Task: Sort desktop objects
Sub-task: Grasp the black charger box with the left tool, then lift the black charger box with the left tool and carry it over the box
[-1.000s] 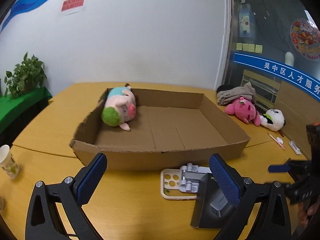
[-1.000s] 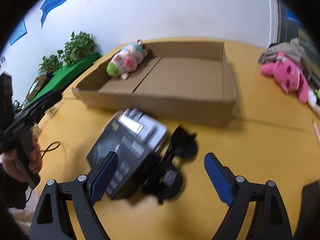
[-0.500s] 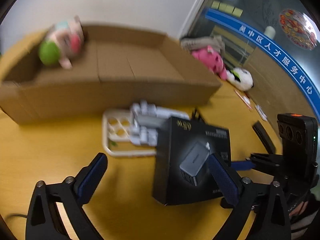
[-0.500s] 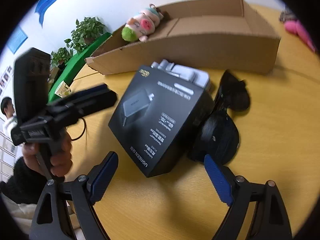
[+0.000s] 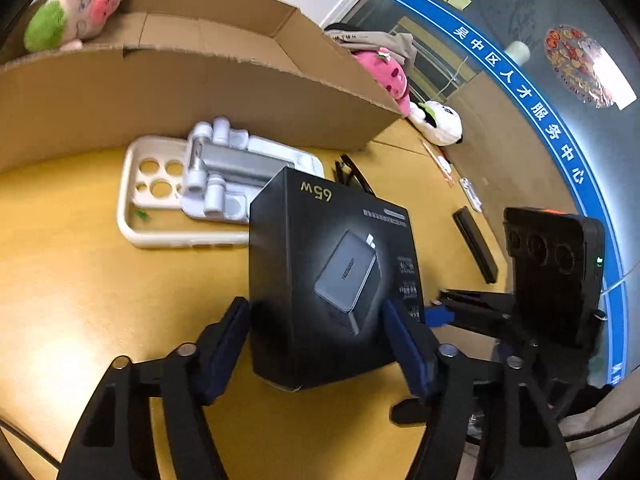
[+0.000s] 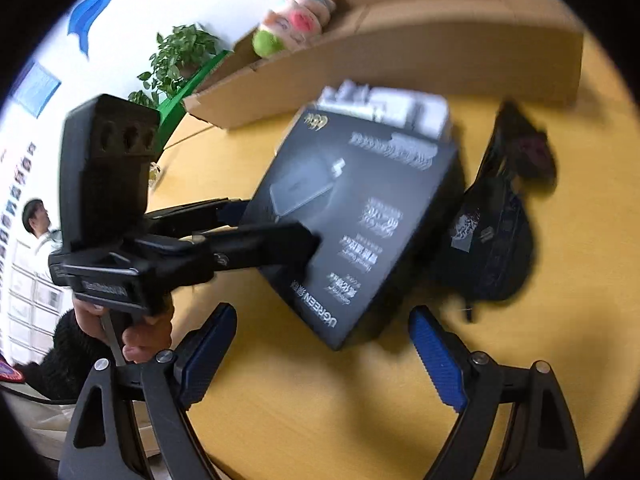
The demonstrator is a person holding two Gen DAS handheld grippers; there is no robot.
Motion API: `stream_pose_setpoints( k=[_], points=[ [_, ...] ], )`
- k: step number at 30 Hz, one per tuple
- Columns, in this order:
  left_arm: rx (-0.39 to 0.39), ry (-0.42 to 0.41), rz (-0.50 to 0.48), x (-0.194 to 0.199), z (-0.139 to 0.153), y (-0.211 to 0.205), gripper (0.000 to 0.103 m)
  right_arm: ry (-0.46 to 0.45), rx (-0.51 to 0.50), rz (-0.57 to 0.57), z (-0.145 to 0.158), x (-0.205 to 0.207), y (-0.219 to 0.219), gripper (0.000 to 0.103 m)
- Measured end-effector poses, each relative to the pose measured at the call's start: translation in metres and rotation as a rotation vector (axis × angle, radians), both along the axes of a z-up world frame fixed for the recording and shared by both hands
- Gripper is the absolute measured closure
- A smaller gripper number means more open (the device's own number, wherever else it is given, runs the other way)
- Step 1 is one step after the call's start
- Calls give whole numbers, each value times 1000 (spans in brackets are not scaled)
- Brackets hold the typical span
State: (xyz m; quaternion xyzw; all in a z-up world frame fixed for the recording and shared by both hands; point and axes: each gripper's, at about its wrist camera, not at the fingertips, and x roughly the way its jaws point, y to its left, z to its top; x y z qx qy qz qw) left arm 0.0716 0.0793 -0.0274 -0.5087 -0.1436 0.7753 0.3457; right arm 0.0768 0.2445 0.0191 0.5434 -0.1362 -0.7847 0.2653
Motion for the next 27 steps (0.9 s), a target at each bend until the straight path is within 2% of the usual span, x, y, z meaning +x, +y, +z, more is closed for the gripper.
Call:
stream_pose_setpoints(
  k=[3,7,10,11,12,13,15,17,20,23,27],
  points=[
    [0,0,17,1,4,-3,34,1,-28,-42,-1,-4,8,15],
    [-31,-9,73,-11,3,-6,17,-24,-118,-96,-4,-6,26,15],
    [-31,1,47,-11,1,0,19,-31,-159,-130,-5,-7,39,16],
    [-17,-8,31,-11,1,2,23,-20,-150,-130,-4,-7,38,17],
    [15,-26,30,-10,-1,2,33,-4,-126,-122,-3,-7,35,19],
    [39,-43,37,-11,-3,-1,34,14,-104,-118,-1,-8,31,20],
    [54,-54,39,-9,-4,-4,35,1,-122,-99,-4,-8,28,24],
    [41,-34,40,-2,-1,-3,35,38,-57,-84,-2,-2,22,27],
    [47,5,50,10,6,-8,38,79,-24,-78,3,6,16,27],
    [50,56,58,23,20,-12,40,157,38,-73,15,19,8,27],
    [51,119,88,32,42,-25,40,257,60,-53,38,29,-4,27]
  ],
)
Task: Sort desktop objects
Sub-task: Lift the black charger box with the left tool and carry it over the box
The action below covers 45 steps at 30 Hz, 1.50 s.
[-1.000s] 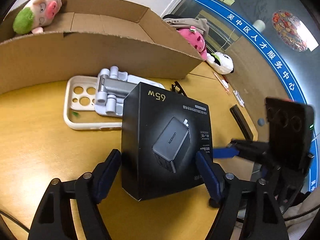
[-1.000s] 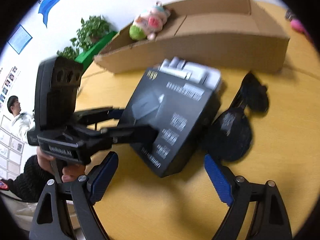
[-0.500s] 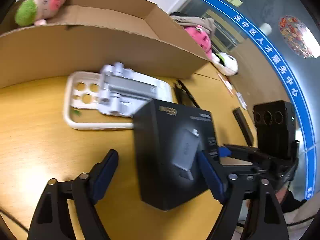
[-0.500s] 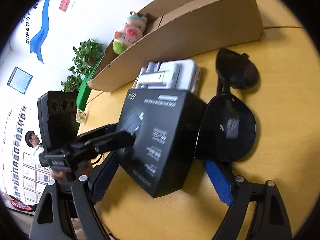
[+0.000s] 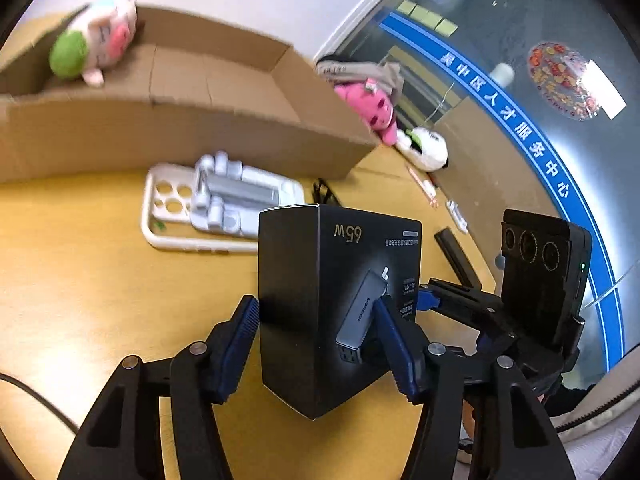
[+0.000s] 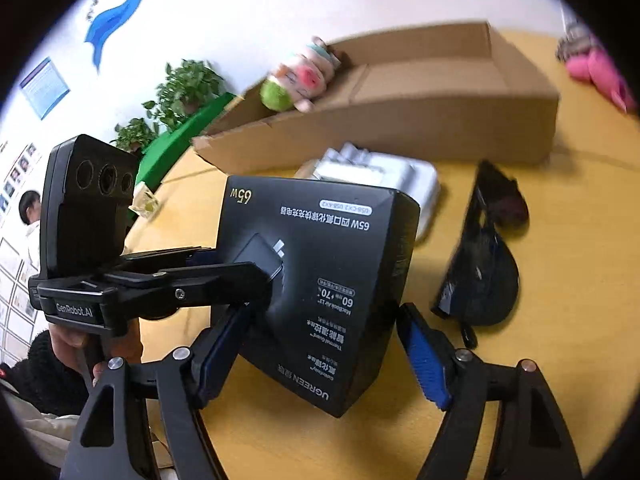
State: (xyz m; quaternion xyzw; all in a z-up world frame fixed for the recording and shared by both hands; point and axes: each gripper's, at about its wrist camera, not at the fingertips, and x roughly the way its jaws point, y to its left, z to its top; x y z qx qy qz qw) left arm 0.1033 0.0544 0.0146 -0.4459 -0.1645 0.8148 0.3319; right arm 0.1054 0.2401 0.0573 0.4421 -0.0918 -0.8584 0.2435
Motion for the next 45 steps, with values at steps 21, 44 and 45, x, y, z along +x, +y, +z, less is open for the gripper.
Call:
stream_pose_setpoints(
  k=[21,44,45],
  points=[
    [-11,213,129,-74,85,-53,44,284,56,63,88,-82,-49,30],
    [-40,302,132,-302,168,-53,49,345,101,28,173,-303,-37,30],
    [-44,281,137,-313,161,-53,49,320,93,28,166,-315,-36,30]
  ],
)
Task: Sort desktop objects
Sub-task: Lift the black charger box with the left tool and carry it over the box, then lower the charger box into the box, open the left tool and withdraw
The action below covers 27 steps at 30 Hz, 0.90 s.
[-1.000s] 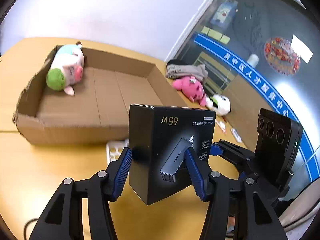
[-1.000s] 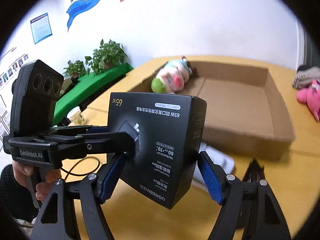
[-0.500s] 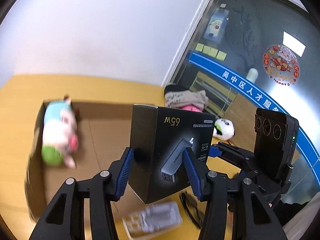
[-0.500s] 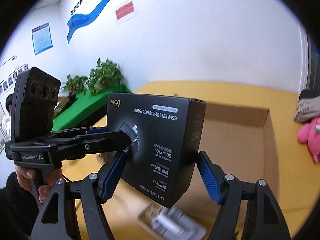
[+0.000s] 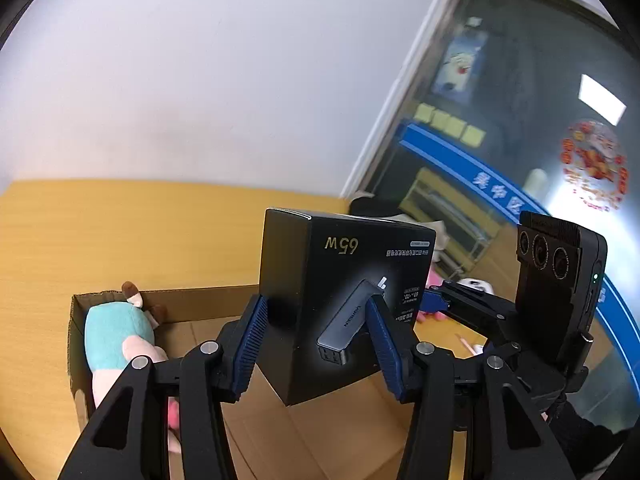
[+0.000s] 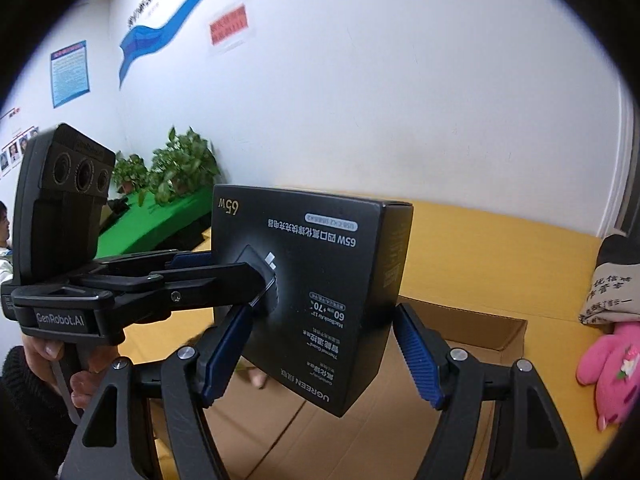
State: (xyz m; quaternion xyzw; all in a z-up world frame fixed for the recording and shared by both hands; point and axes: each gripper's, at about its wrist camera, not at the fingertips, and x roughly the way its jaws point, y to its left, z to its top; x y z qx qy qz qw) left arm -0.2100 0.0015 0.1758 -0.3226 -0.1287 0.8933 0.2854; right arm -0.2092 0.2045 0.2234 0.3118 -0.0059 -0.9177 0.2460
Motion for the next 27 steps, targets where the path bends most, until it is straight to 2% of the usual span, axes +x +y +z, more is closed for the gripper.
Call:
stream_pose_setpoints(
  k=[4,11,15,19,24,27],
  points=[
    [0,-93,20,-37,-32,1,49,-104,-25,11,-36,-45,4,30],
    [7,-350,67,-90,-106,4,49,-300,-30,9,-111,-101,6,30],
    [-21,-479,110,-109,-145,7,49,-428,-36,10,-155,-123,1,30],
    [-117,-491,161,-114,-153,18,49,-510,-79,1,-182,-139,1,30],
    [-175,-489,186,-110,-154,24,52,-562,-142,-10,-196,-144,3,26],
    [-176,-479,187,-104,-149,24,52,-574,-148,-17,-198,-140,7,24]
  ],
)
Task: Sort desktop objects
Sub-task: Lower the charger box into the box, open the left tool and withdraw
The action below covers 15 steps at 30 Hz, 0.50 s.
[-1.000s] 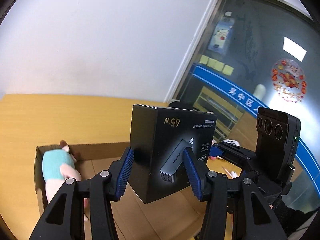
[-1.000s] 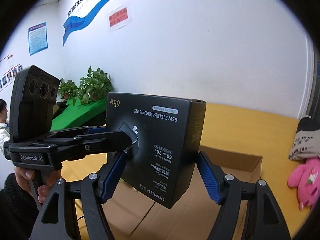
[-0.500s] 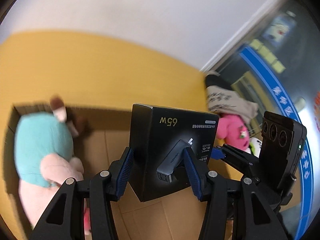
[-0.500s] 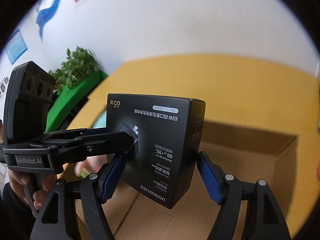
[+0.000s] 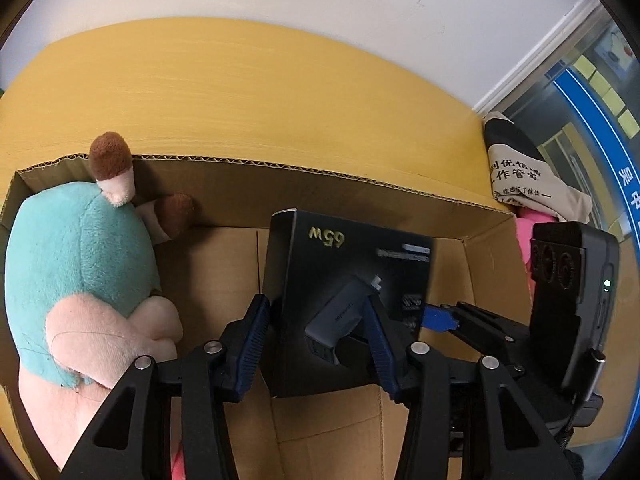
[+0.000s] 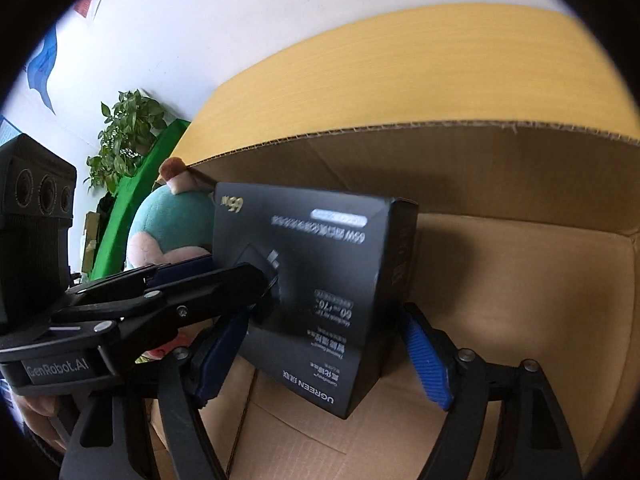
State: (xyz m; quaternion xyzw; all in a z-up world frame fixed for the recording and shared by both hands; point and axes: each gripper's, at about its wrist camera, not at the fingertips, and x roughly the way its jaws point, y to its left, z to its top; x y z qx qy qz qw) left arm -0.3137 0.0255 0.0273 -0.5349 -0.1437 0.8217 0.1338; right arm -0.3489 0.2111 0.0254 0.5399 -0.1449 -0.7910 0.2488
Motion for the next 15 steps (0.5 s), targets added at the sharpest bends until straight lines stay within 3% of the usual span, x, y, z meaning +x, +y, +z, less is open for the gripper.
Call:
stream_pose_setpoints(
  k=[2,4,8,10,12,15],
  points=[
    [-30,37,20,7,13,-1,49,14,14,-7,7,5,2,23],
    [-69,95,45,17,30,-7,27,55,35,2,21,13,4,23],
    [-140,282,53,62,81,-14,19,154,130,-10,60,44,10,22],
    [-173,362,56,92,102,-13,4,214,206,-36,81,73,21,21],
    [-211,482,64,137,122,-12,0,258,245,-58,96,103,28,21],
    [-266,593,45,186,133,2,0,321,254,-120,115,154,37,21]
  ],
)
